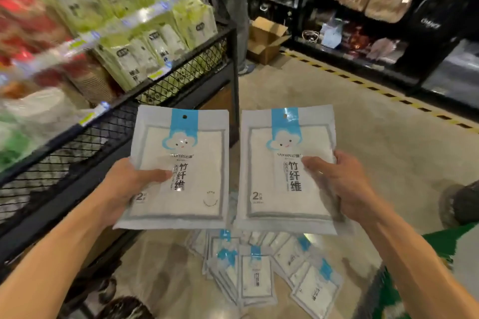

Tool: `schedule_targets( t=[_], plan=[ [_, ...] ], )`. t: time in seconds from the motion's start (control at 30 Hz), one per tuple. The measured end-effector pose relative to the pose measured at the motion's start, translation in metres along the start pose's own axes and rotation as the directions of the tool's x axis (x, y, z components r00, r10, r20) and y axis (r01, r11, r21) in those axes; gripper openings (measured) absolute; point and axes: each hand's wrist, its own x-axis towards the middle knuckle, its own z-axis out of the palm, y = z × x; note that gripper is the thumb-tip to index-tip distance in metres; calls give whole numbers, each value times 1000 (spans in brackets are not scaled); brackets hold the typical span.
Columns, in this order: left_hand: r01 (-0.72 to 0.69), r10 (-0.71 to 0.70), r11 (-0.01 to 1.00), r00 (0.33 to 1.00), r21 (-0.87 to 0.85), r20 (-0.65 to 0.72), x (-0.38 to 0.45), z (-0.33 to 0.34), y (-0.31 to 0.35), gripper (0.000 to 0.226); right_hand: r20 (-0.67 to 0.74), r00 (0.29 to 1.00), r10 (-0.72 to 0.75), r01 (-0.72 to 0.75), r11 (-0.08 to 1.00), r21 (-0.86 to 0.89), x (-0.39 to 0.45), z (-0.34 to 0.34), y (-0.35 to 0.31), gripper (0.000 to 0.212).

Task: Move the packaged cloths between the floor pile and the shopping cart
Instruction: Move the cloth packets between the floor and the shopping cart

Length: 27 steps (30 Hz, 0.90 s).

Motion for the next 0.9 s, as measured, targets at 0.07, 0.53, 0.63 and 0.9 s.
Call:
schedule_targets(
  t=[0.07, 0.53, 0.63, 0.9],
  plan=[
    [-4, 4, 1000, 1000, -2, -14, -20, -25, 11, 37, 48, 999, -13, 14, 1000, -6, -17, 22, -21, 22],
    [-211, 155, 968, 930, -137, -335, -238, -153, 58, 101, 426, 893, -148, 162, 987, 3, -140, 115, -153, 18],
    [-234, 149, 955, 910, -182, -388, -289, -152, 43, 95, 515, 835, -194, 214, 977, 23, -169, 125, -158, 17],
    [-239, 82, 949, 814, -204, -574, -427, -146, -32, 62, 709, 682, -181, 239, 971, 18, -251, 125, -132, 17]
  ],
)
